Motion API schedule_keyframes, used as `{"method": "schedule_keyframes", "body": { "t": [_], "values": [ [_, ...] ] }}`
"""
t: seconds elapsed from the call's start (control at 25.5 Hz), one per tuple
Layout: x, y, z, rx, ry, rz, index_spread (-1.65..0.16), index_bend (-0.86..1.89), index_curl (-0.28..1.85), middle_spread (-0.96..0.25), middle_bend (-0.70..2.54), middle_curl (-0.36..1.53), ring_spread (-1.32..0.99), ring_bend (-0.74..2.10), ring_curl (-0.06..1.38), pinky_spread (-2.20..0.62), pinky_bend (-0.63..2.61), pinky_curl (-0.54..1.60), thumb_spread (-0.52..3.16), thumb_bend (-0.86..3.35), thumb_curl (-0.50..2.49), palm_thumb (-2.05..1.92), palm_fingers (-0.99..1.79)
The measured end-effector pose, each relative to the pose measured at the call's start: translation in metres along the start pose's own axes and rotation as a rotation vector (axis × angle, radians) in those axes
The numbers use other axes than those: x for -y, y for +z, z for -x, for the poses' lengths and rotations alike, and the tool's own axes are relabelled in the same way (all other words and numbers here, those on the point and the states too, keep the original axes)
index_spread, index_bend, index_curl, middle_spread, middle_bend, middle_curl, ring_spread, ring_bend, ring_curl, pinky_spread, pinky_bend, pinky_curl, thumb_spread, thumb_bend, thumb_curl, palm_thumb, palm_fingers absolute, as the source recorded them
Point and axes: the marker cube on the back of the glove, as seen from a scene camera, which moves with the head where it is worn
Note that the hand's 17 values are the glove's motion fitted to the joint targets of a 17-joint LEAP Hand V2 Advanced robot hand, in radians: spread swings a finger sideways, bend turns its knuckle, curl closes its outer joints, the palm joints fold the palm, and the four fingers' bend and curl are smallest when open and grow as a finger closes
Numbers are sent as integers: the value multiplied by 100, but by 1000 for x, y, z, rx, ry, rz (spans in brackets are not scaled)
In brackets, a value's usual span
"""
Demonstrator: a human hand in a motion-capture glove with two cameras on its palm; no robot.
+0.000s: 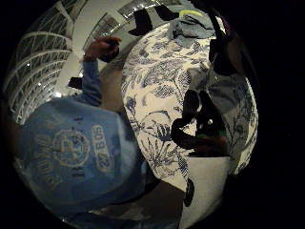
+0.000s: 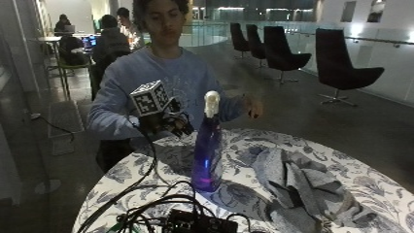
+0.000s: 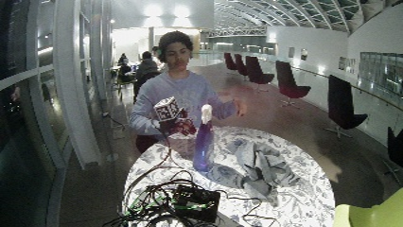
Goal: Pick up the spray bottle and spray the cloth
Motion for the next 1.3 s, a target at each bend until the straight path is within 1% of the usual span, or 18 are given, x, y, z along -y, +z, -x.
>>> {"method": "schedule_keyframes", "body": {
  "t": [0.04,0.28,0.67,0.83,0.98,1.14,1.3],
  "values": [
    [0,0,-1,0,2,0,-13,33,10,-3,32,10,-3,40,11,6,23,5,35,40,13,60,96],
    [-1,0,-6,9,21,4,-21,31,22,-5,32,19,-3,41,21,11,20,15,63,41,21,69,92],
    [2,-1,-4,61,49,-8,-27,21,29,-6,29,26,-3,31,25,14,20,22,87,35,29,73,85],
    [4,-2,-14,234,116,-48,-30,15,29,-6,29,28,-3,28,25,15,20,24,96,24,26,61,80],
    [5,-1,-35,466,219,-115,-33,8,27,-5,31,31,-1,19,25,16,28,28,98,12,23,48,63],
    [4,-2,-64,715,347,-230,-36,6,24,-3,31,32,1,16,23,19,36,31,98,5,23,44,46],
    [4,0,-85,818,460,-285,-37,6,21,-2,32,33,2,18,23,20,39,32,98,1,23,43,41]
  ]
}}
